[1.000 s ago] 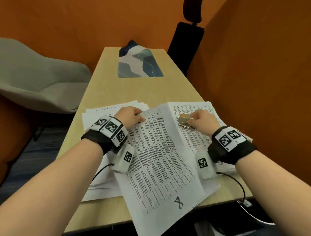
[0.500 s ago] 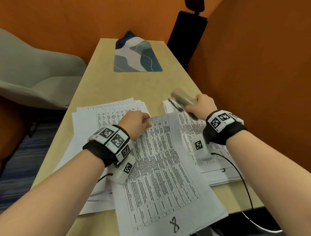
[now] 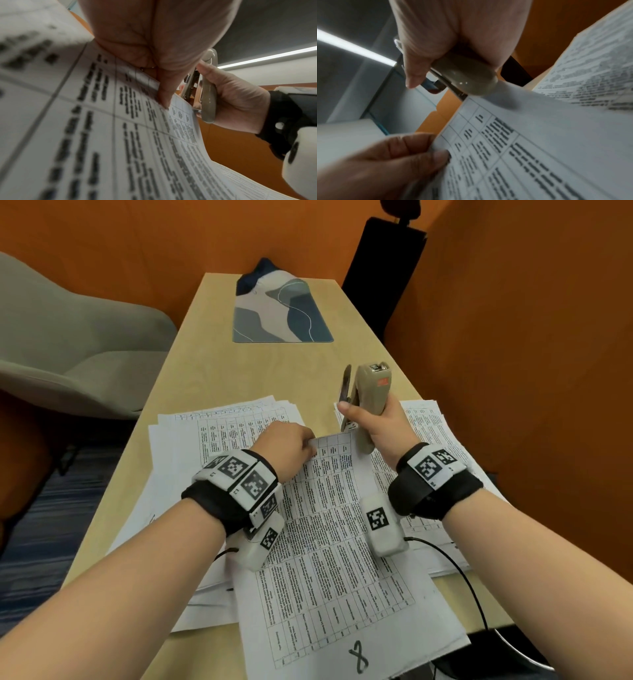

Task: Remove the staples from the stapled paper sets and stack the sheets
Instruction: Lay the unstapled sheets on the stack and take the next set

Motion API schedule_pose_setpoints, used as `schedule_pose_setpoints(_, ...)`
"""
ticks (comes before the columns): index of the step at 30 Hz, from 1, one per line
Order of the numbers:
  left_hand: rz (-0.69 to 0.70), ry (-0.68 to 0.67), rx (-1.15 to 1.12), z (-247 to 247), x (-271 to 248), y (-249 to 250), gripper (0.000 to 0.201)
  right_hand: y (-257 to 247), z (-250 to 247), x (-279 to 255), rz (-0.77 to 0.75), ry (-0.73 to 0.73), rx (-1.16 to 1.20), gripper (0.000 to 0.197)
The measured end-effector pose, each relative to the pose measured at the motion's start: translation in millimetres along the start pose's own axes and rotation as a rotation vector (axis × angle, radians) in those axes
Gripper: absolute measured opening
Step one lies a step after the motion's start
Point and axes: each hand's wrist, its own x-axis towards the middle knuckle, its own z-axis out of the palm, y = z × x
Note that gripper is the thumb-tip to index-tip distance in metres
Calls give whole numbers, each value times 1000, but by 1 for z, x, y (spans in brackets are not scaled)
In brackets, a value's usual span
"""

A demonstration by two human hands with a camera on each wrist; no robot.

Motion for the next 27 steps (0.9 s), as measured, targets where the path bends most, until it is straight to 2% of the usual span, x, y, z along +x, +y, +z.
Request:
schedule_pose_setpoints(9,23,0,31,2,1,4,24,0,5,4,-120,119,-228,19)
schedule_pose_setpoints(16,71,27,40,1,-2,7,24,4,8,10,-146,213,-367,16)
schedule_pose_setpoints(24,64,-3,27,3,-1,9,26,7,9,10,-118,267,-347,18)
schedule_pose_setpoints(27,45,5,4,2,0,5,26,4,8,7,-61,234,-186,18)
